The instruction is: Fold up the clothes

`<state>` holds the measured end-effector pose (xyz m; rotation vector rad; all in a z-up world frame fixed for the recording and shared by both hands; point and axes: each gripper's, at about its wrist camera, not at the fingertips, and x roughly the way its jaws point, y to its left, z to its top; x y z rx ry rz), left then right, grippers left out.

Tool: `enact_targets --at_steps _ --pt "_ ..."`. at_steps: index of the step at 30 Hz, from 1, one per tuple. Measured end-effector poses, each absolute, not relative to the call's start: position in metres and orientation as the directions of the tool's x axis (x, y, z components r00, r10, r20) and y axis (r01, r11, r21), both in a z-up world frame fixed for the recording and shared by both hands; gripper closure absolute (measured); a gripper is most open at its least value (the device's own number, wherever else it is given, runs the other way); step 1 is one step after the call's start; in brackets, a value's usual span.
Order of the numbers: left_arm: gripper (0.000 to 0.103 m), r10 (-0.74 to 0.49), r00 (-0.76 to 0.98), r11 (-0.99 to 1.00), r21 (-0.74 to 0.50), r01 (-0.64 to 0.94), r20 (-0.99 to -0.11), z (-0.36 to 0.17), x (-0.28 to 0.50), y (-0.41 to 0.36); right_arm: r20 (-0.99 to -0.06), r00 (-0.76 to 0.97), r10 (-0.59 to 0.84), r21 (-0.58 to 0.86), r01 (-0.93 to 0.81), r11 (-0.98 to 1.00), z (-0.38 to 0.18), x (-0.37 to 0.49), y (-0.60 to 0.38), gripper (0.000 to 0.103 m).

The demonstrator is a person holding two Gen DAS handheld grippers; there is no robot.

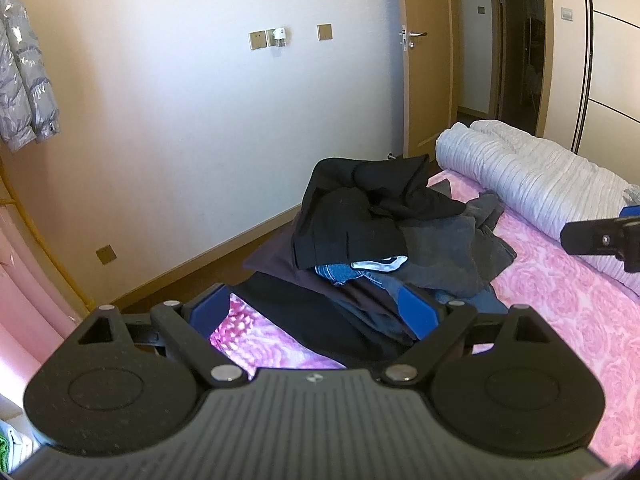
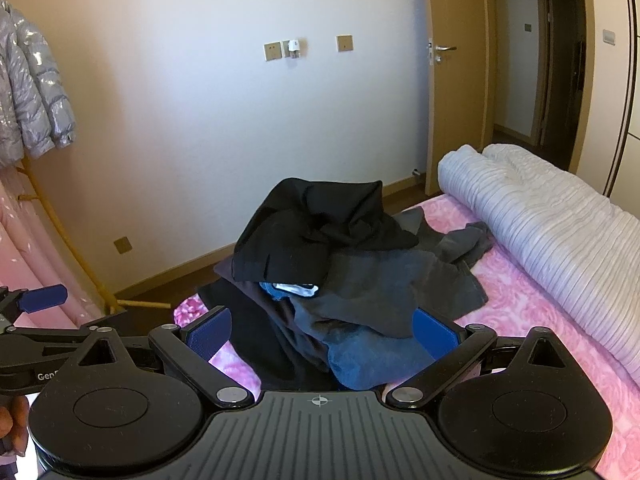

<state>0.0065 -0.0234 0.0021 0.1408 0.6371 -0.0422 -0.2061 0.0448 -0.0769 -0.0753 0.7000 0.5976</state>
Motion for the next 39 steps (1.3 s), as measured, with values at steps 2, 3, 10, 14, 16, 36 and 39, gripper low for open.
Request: enact_targets --at_steps 2,3,10,14,16,36,39 --pt "0.014 0.003 0.802 0.990 0.115 0.082 -0.597 0.002 0.005 -0.022 -0.626 0.605 0.491 0.128 -0.542 0.831 -0.078 -0.207 0.045 0.003" --pt "0.014 0.003 0.802 0.990 0.114 0.081 -0.597 0.002 0.004 -0.021 -0.626 0.605 0.492 0.128 -0.542 0.830 -0.078 -0.207 0.046 0.003" --pt "0.014 0.009 0.805 0.991 0.112 0.072 -0.593 0.004 0.000 -0.018 -0.624 0.605 0.494 0.127 -0.545 0.829 -0.078 -0.209 0.047 0.003" --pt "0.014 0.010 0.803 0.991 0.113 0.071 -0.596 0.004 0.000 -0.019 -0.624 0.605 0.495 0.129 -0.544 0.829 -0.080 -0.211 0.046 0.003" --pt "0.014 0.010 0.802 0.991 0.114 0.073 -0.597 0.004 0.000 -0.020 -0.624 0.604 0.495 0.130 -0.544 0.829 -0.080 -0.211 0.046 0.003" --pt "0.014 0.033 0.792 0.987 0.143 0.069 -0.609 0.004 -0.002 -0.023 -0.629 0.599 0.495 0.157 -0.525 0.836 -0.088 -0.206 0.039 0.003" --pt "0.014 0.039 0.791 0.987 0.148 0.066 -0.611 0.003 -0.003 -0.024 -0.628 0.599 0.496 0.162 -0.523 0.837 -0.090 -0.204 0.037 0.003"
